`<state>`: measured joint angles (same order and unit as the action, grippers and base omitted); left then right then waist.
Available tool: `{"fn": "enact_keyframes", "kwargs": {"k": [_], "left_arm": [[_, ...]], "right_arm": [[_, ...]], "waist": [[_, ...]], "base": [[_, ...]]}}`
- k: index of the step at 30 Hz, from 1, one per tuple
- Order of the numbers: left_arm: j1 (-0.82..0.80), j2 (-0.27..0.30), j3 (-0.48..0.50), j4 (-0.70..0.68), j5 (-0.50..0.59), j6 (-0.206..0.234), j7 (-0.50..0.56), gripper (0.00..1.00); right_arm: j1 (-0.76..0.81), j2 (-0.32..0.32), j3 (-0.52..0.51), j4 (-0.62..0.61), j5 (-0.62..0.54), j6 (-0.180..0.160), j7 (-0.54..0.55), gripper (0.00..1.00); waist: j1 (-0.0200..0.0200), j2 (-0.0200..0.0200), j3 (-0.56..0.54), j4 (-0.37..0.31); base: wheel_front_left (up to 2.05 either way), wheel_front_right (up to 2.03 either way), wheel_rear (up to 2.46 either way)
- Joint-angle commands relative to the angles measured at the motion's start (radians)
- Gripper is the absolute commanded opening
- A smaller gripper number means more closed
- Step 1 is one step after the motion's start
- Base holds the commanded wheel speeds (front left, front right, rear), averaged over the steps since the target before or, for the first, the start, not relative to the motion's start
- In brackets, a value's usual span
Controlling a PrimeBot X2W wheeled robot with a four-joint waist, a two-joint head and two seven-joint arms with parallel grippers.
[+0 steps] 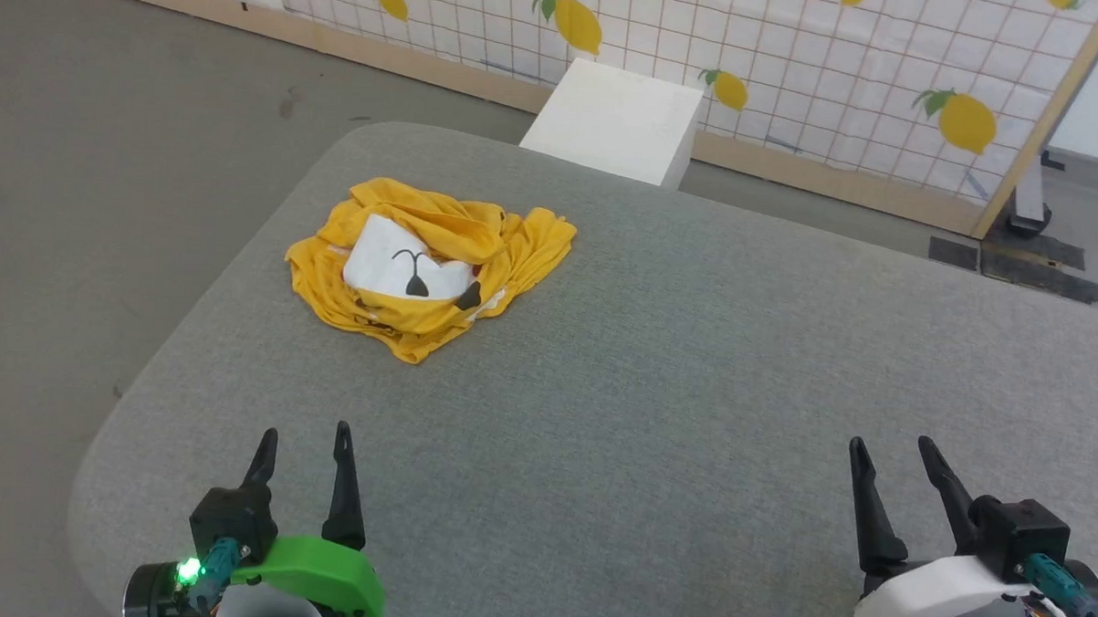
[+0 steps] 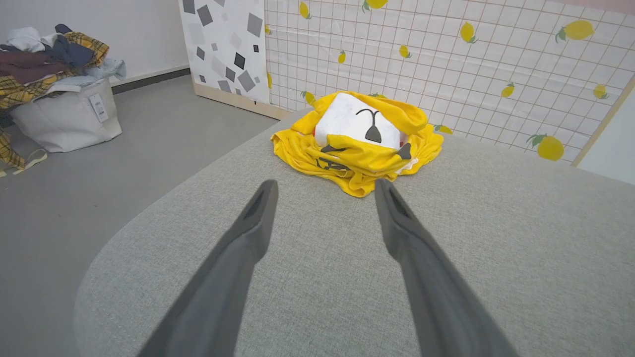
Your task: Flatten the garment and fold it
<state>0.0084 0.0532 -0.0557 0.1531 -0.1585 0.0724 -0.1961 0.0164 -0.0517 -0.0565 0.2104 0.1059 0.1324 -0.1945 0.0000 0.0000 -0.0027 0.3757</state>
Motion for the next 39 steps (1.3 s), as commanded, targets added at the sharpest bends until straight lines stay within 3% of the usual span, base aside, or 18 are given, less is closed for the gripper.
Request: {"fn": "enact_keyframes", "kwargs": {"k": [1,26,35,39], "left_arm": [[0.003,-0.002,-0.002,0.006,-0.003,0.006,-0.011,1.0],[-0.006,-0.003,-0.025,0.046,-0.048,0.033,-0.062,1.0],[-0.097,0.001,-0.03,0.086,-0.066,-0.005,-0.064,1.0],[-0.21,0.001,0.008,0.119,-0.139,-0.027,-0.049,1.0]], "right_arm": [[0.014,0.001,0.0,0.007,0.01,-0.001,-0.012,1.0],[0.019,0.001,-0.007,0.062,0.025,-0.002,-0.064,1.0],[0.004,0.001,-0.006,0.049,0.014,-0.002,-0.058,1.0],[-0.001,0.001,-0.011,0.028,-0.003,-0.002,-0.043,1.0]], "waist": [[0.0,0.0,-0.001,0.009],[0.0,0.0,0.017,0.096],[0.0,0.0,0.049,0.072],[0.0,0.0,0.082,0.051]], "base": [[0.0,0.0,0.0],[0.0,0.0,0.0],[0.0,0.0,0.0],[0.0,0.0,0.0]]}}
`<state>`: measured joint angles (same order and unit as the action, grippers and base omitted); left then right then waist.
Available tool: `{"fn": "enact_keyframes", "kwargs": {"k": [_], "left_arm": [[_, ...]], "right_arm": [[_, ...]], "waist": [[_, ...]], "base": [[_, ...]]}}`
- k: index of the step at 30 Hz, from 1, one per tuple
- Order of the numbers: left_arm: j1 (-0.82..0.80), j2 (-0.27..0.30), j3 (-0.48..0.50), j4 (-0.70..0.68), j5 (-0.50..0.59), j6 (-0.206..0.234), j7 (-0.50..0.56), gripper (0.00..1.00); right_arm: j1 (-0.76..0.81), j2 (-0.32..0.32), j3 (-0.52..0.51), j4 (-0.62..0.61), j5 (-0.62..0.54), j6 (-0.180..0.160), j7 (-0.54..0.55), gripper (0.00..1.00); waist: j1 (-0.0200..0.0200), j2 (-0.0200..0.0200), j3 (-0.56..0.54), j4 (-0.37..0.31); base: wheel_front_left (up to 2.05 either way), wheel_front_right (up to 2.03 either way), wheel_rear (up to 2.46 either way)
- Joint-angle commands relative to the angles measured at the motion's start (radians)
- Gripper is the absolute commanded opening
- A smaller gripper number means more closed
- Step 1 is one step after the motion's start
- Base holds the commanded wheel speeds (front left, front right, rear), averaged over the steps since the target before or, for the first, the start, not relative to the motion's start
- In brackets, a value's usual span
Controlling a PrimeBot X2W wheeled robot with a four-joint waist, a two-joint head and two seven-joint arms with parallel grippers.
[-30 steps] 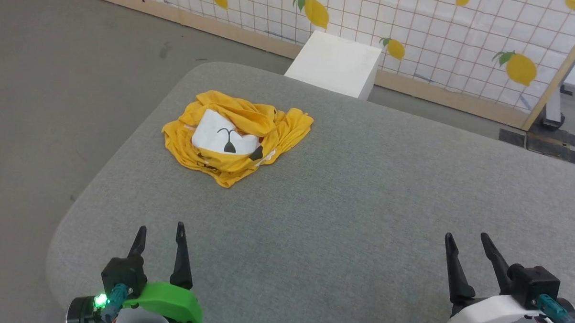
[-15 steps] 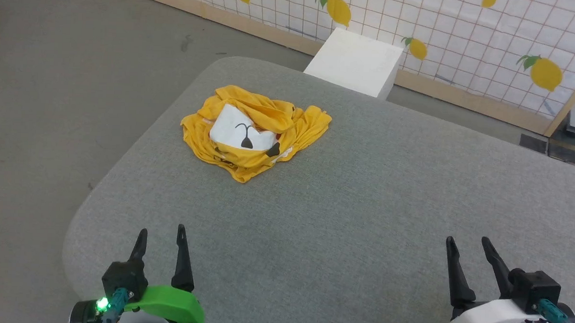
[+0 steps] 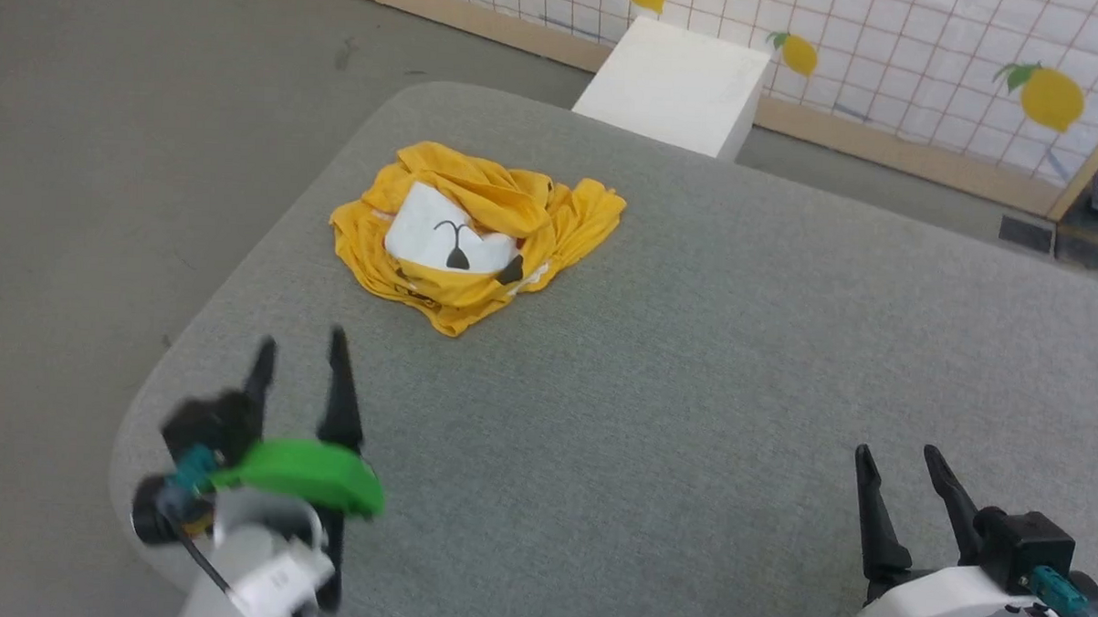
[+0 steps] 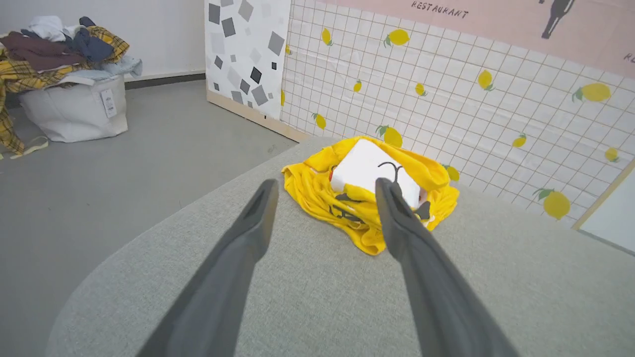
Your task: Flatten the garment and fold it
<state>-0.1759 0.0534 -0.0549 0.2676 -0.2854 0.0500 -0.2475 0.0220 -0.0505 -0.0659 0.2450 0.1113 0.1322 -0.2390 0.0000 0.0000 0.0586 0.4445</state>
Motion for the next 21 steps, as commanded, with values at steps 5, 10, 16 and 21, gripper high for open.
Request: {"fn": "enact_keyframes", "kwargs": {"k": [5,10,16,21], "left_arm": [[-0.217,0.01,0.03,0.099,-0.077,-0.034,0.074,1.0],[-0.406,0.036,0.066,0.246,-0.126,-0.015,0.195,1.0],[-0.555,0.065,0.117,0.401,-0.193,0.039,0.381,1.0],[-0.611,0.085,0.126,0.462,-0.208,0.067,0.453,1.0]], "right_arm": [[-0.017,0.0,-0.017,-0.051,-0.042,-0.002,0.033,1.0],[-0.031,0.0,-0.016,-0.107,-0.075,-0.002,0.07,1.0],[-0.038,0.0,-0.024,-0.165,-0.096,-0.002,0.102,1.0],[-0.032,0.0,-0.041,-0.205,-0.1,-0.002,0.115,1.0]], "waist": [[0.0,0.0,0.089,-0.059],[0.0,0.0,0.162,-0.132],[0.0,0.0,0.247,-0.217],[0.0,0.0,0.312,-0.259]], "base": [[0.0,0.0,0.0],[0.0,0.0,0.0],[0.0,0.0,0.0],[0.0,0.0,0.0]]}}
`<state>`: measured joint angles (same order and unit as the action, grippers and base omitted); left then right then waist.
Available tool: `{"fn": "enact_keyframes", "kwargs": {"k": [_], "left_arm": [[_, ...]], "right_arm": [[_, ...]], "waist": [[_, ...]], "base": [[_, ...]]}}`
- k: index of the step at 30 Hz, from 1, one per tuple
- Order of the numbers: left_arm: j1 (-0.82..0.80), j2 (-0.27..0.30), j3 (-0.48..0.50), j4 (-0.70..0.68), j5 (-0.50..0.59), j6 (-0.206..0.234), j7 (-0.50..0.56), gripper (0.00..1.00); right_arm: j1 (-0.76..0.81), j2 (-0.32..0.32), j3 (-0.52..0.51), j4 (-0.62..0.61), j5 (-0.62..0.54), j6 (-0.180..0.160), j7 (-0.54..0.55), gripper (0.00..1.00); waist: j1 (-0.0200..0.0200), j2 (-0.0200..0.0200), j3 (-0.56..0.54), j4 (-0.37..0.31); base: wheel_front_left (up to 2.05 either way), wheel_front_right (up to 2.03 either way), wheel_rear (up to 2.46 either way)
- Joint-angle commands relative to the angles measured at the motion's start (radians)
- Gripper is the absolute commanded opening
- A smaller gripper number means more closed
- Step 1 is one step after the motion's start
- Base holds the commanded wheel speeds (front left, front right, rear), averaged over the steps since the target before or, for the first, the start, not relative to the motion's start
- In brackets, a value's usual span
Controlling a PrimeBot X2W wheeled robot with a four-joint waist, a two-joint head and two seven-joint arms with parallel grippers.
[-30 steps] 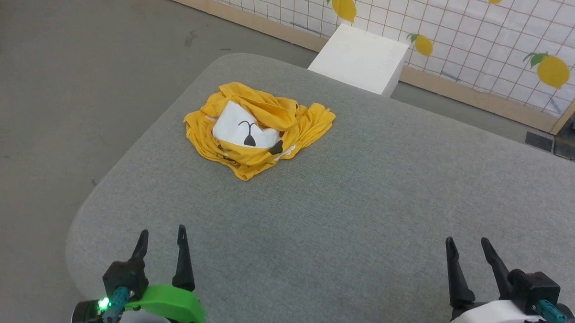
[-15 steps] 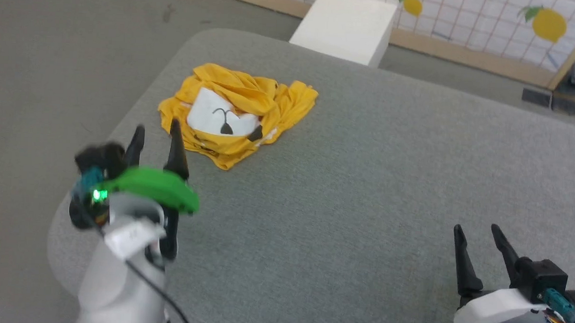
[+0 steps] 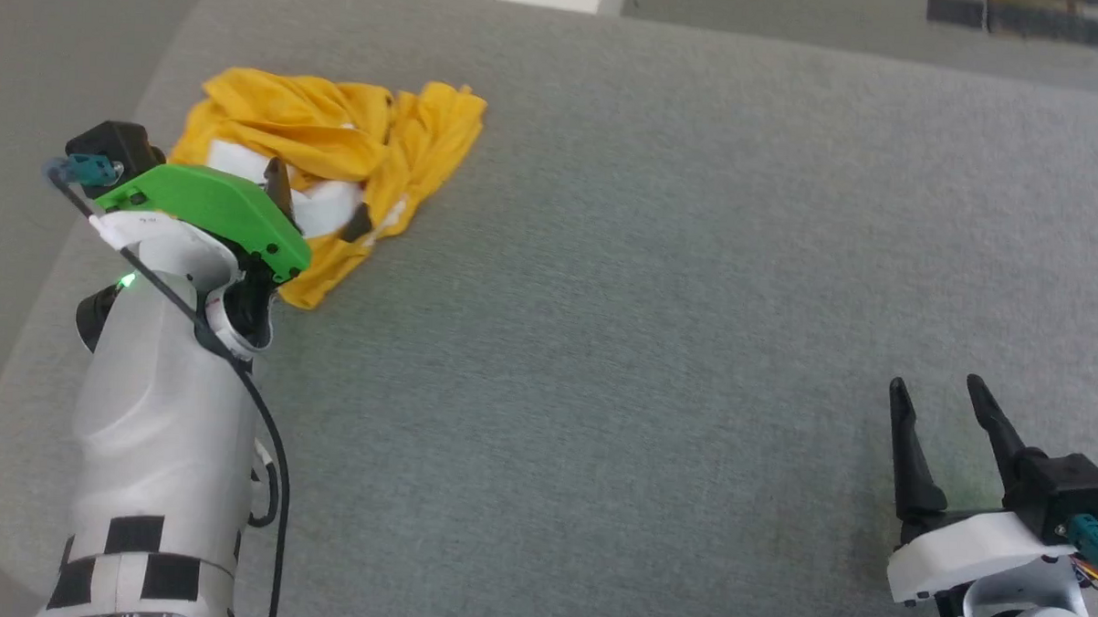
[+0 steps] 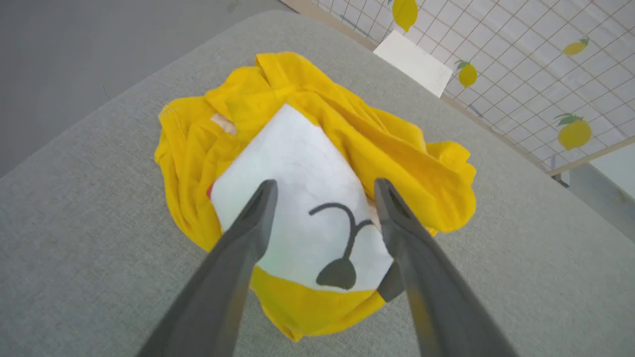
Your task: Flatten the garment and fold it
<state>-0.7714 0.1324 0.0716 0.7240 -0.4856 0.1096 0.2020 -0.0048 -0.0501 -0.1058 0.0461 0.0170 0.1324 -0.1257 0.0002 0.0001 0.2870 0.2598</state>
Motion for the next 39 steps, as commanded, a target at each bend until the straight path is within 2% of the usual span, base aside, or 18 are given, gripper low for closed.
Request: {"fn": "enact_keyframes", "kwargs": {"k": [1,3,8,11,12,13,15,18,19,20,24,25,29,32,39], "left_arm": [[-0.021,0.006,-0.002,0.016,-0.009,0.013,0.014,1.0],[-0.029,0.008,-0.014,0.049,-0.005,0.027,0.069,1.0],[-0.019,-0.003,-0.028,0.123,-0.004,0.098,0.201,1.0],[-0.005,-0.028,-0.032,0.143,-0.025,0.109,0.261,1.0],[0.0,-0.038,-0.026,0.142,-0.041,0.106,0.268,0.86],[0.003,-0.044,-0.021,0.138,-0.054,0.101,0.266,0.0],[0.009,-0.052,-0.014,0.12,-0.072,0.083,0.24,0.0],[0.003,-0.053,0.01,0.068,-0.092,0.055,0.144,0.0],[-0.012,-0.043,0.024,0.018,-0.09,0.034,0.049,0.0],[-0.024,-0.041,0.039,-0.012,-0.101,0.018,0.0,0.0],[-0.075,-0.005,0.064,-0.108,-0.104,-0.035,-0.128,0.0],[-0.119,0.028,0.046,-0.172,-0.086,-0.067,-0.148,0.0],[-0.189,0.062,0.001,-0.271,-0.061,-0.103,-0.115,0.0],[-0.238,0.07,-0.04,-0.348,-0.058,-0.149,-0.084,0.0],[-0.276,0.025,-0.109,-0.448,-0.091,-0.18,-0.003,0.0]], "right_arm": [[-0.003,0.0,-0.005,-0.012,-0.006,-0.002,0.003,1.0],[0.0,0.0,-0.01,-0.022,-0.01,-0.002,0.007,1.0],[0.01,0.0,-0.017,-0.046,-0.008,-0.002,0.016,1.0],[0.01,0.0,-0.022,-0.052,-0.005,-0.002,0.02,1.0],[0.008,0.0,-0.021,-0.053,-0.005,-0.002,0.021,1.0],[0.007,0.0,-0.02,-0.052,-0.005,-0.002,0.022,1.0],[0.004,0.0,-0.016,-0.049,-0.004,-0.002,0.023,1.0],[0.0,0.0,-0.006,-0.041,0.001,-0.002,0.024,1.0],[0.0,0.0,-0.001,-0.032,0.006,-0.002,0.023,1.0],[0.0,0.0,0.003,-0.024,0.009,-0.002,0.022,1.0],[-0.005,0.0,0.02,0.008,0.029,-0.002,0.01,1.0],[-0.008,0.0,0.03,0.047,0.05,-0.002,-0.008,1.0],[-0.012,0.0,0.044,0.11,0.082,-0.002,-0.039,1.0],[-0.015,0.0,0.049,0.163,0.109,-0.002,-0.064,1.0],[-0.02,0.0,0.038,0.265,0.135,-0.002,-0.104,1.0]], "waist": [[-0.0002,-0.0001,0.092,-0.076],[-0.0002,-0.0001,0.112,-0.08],[-0.0002,-0.0001,0.137,-0.074],[-0.0002,-0.0001,0.145,-0.061],[-0.0002,-0.0001,0.145,-0.056],[-0.0002,-0.0001,0.144,-0.051],[-0.0002,-0.0001,0.135,-0.04],[-0.0002,-0.0001,0.113,-0.023],[-0.0002,-0.0001,0.091,-0.013],[-0.0002,-0.0001,0.079,-0.009],[-0.0002,-0.0001,0.029,-0.01],[-0.0002,-0.0001,-0.019,-0.023],[-0.0002,-0.0001,-0.081,-0.059],[-0.0002,-0.0001,-0.129,-0.101],[-0.0002,-0.0001,-0.2,-0.216]], "base": [[0.0,0.0,0.0],[0.0,0.0,0.0],[0.0,0.0,0.0],[0.0,0.0,0.0],[0.0,0.0,0.0],[0.0,0.0,0.0],[0.0,0.0,0.0],[0.0,0.0,0.0],[0.0,0.0,0.0],[0.0,0.0,0.0],[0.0,0.0,0.0],[0.0,0.0,0.0],[0.0,0.0,0.0],[0.0,0.0,0.0],[0.0,0.0,0.0]]}}
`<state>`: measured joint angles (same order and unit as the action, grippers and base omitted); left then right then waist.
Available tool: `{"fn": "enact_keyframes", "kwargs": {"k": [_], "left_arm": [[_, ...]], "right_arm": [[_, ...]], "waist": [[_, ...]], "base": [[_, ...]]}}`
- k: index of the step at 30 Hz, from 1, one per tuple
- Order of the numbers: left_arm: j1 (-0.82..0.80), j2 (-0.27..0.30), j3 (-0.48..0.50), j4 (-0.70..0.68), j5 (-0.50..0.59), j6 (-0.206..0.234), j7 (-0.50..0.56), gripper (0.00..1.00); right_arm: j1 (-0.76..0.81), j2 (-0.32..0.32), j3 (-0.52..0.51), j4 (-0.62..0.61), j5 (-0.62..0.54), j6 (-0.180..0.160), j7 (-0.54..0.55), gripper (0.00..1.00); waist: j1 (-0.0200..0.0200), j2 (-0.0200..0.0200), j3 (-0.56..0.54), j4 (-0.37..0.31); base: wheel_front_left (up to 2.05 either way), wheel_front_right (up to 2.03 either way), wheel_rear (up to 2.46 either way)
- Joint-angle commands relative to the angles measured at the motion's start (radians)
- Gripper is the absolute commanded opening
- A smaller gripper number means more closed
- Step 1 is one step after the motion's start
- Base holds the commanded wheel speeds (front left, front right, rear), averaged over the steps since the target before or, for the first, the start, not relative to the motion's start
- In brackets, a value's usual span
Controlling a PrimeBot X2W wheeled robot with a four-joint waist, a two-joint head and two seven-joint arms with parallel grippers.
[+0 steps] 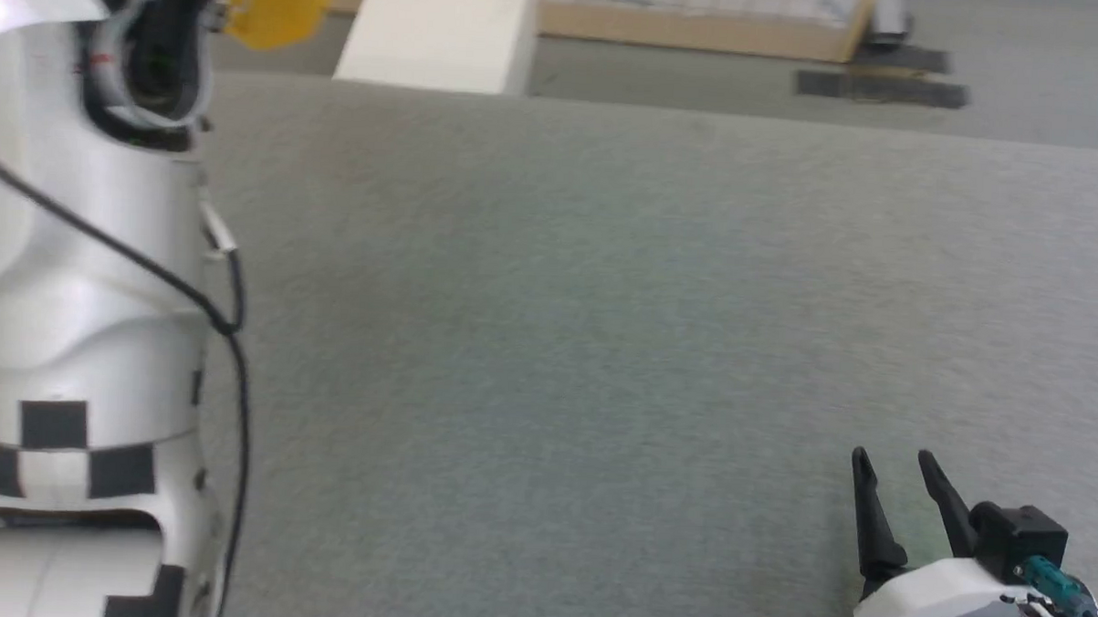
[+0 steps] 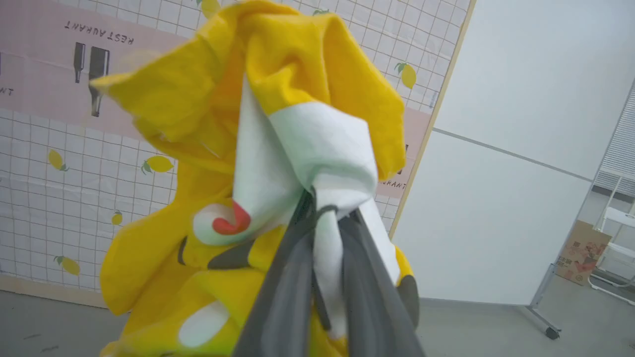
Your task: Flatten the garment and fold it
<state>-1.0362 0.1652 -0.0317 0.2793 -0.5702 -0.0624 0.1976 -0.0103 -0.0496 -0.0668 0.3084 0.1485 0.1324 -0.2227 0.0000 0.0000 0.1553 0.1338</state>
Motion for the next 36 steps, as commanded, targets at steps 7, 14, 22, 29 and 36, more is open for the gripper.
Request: {"fn": "enact_keyframes", "kwargs": {"k": [7,14,22,29,36], "left_arm": [[0.076,-0.059,-0.078,-0.017,-0.049,-0.008,0.108,0.0],[0.291,-0.102,-0.198,0.091,-0.083,0.014,0.18,0.0],[0.507,-0.113,-0.374,0.259,-0.111,0.063,0.372,0.0],[0.627,-0.114,-0.435,0.291,-0.176,0.086,0.418,0.0],[0.582,-0.115,-0.325,0.121,-0.329,0.118,0.314,1.0]], "right_arm": [[-0.019,-0.001,-0.046,0.052,-0.011,-0.002,-0.025,1.0],[-0.008,-0.001,-0.104,0.09,-0.025,-0.002,-0.033,1.0],[-0.012,-0.001,-0.102,0.115,-0.015,-0.002,-0.037,1.0],[-0.029,-0.001,-0.083,0.122,-0.003,-0.002,-0.039,1.0],[-0.011,-0.001,-0.088,0.11,-0.009,-0.002,-0.039,1.0]], "waist": [[0.0,0.0,-0.085,-0.197],[0.0,0.0,-0.072,-0.244],[0.0,0.0,-0.071,-0.242],[0.0,0.0,-0.084,-0.218],[0.0,0.0,-0.124,-0.171]], "base": [[0.0,0.0,0.0],[0.0,0.0,0.0],[0.0,0.0,0.0],[0.0,0.0,0.0],[0.0,0.0,0.0]]}}
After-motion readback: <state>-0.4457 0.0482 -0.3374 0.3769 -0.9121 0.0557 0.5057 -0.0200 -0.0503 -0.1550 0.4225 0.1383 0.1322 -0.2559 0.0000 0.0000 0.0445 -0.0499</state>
